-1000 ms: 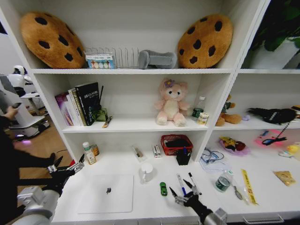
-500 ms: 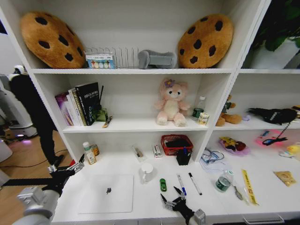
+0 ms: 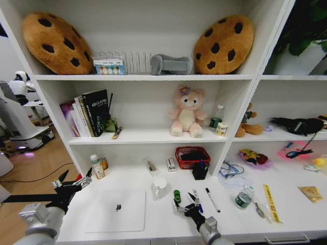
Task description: Organize the objects on the table.
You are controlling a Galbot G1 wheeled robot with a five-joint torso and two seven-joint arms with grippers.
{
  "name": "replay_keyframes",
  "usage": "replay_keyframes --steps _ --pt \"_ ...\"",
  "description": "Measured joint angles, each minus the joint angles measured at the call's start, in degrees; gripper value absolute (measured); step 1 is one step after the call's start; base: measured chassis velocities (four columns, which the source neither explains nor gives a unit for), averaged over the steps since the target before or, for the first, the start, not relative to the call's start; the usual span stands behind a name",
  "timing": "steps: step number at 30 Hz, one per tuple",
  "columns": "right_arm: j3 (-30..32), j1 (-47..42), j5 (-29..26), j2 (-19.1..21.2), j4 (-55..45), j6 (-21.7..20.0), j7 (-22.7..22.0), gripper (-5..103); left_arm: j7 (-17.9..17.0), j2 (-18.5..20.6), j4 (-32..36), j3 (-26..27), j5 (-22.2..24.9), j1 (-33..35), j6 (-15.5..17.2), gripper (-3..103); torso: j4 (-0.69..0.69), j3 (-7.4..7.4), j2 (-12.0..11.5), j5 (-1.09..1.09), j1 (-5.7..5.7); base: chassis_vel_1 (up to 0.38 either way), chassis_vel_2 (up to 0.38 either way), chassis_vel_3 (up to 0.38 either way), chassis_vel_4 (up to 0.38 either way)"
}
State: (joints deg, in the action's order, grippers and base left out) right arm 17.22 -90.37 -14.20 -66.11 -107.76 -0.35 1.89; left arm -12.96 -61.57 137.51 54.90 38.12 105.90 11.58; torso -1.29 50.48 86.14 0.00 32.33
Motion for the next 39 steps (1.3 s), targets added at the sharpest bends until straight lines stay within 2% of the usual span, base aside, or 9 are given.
replay_keyframes --steps 22,28,30,31,33,34,36,38,39 --pt "-3.27 3.94 -0.69 -2.17 5.05 -0.41 -2.50 101 0.00 0.00 0.00 0.00 0.00 0.00 0.00 100 0.00 0.00 0.00 0.00 -0.01 0.000 0.000 0.000 0.000" --pt "-3.46 3.78 -0.48 -3.40 5.84 -0.29 -2.83 81 0.00 0.00 0.00 0.00 0.00 0.00 -0.01 100 0.00 -0.01 0.00 -0.01 -0.01 0.000 0.000 0.000 0.000" --pt "-3.56 3.91 -0.45 -3.60 6.08 -0.21 -2.86 70 0.00 0.00 0.00 0.00 0.00 0.00 0.00 100 0.00 -0.01 0.00 -0.01 -0.01 0.000 0.000 0.000 0.000" --pt "-3.56 3.91 -0.45 -3.60 6.08 -0.21 -2.86 70 0.00 0.00 0.00 0.00 0.00 0.00 0.00 100 0.00 -0.01 0.00 -0.01 -0.01 0.000 0.000 0.000 0.000" --pt "-3.66 4.10 -0.43 -3.72 6.24 -0.16 -2.86 60 0.00 0.00 -0.01 0.00 0.00 0.00 0.00 100 0.00 -0.01 0.00 0.00 -0.01 0.000 0.000 0.000 0.000" --pt "-3.66 4.10 -0.43 -3.72 6.24 -0.16 -2.86 60 0.00 0.00 -0.01 0.00 0.00 0.00 0.00 100 0.00 -0.01 0.00 0.00 -0.01 0.000 0.000 0.000 0.000" --pt "-3.65 4.09 -0.51 -3.50 6.07 -0.16 -2.82 43 0.00 0.00 0.00 0.00 0.00 0.00 -0.01 100 0.00 -0.01 0.00 0.00 -0.01 0.000 0.000 0.000 0.000" --pt "-3.57 4.01 -0.58 -3.37 5.92 -0.17 -2.75 43 0.00 0.00 0.00 0.00 0.00 0.00 -0.01 100 0.00 -0.01 0.00 0.00 -0.01 0.000 0.000 0.000 0.000" --pt "-3.36 3.81 -0.74 -3.12 5.65 -0.18 -2.67 37 0.00 0.00 0.00 0.00 0.00 0.00 0.00 100 0.00 0.00 0.00 0.01 -0.01 0.000 0.000 0.000 0.000"
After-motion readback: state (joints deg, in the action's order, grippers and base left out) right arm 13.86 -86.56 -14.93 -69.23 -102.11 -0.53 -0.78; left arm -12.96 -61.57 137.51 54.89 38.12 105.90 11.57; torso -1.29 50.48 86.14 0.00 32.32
